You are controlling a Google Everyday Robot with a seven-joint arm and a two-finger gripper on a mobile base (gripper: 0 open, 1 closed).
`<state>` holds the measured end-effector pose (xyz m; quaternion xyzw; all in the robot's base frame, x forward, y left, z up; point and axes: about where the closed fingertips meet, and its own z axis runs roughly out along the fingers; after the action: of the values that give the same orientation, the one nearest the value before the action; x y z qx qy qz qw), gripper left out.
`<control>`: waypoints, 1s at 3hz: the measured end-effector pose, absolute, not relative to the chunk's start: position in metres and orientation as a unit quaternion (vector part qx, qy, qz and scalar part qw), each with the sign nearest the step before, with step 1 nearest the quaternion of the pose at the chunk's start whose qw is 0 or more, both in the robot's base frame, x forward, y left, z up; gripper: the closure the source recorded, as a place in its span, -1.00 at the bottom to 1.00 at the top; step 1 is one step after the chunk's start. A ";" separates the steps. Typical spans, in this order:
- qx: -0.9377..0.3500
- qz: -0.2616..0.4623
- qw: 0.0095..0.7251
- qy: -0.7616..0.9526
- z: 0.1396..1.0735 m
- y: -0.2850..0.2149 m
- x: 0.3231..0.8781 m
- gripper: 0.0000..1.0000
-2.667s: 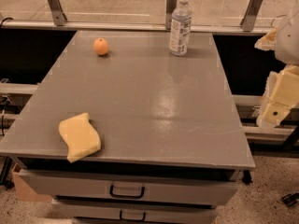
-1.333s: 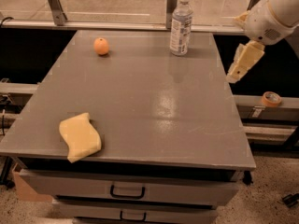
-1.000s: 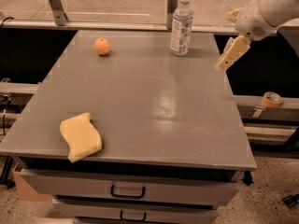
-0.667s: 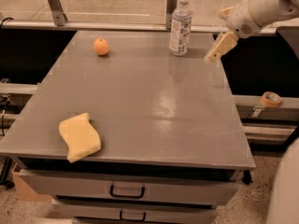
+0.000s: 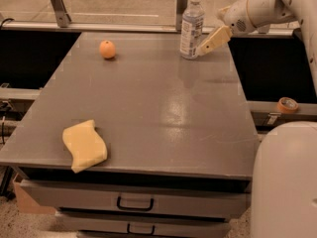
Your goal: Knock blue plastic bottle over
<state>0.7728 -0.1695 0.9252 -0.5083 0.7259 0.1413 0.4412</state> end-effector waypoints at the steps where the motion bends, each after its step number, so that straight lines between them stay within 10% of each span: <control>1: -0.505 0.188 0.446 0.715 0.925 -0.139 0.778 -1.00; 3: -0.543 0.257 0.451 0.660 0.931 -0.092 0.768 -1.00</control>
Offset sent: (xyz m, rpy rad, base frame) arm 0.0201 0.0711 0.0223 0.2021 0.0359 0.2024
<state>0.7683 -0.0919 0.9306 -0.5431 0.6603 0.2567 0.4508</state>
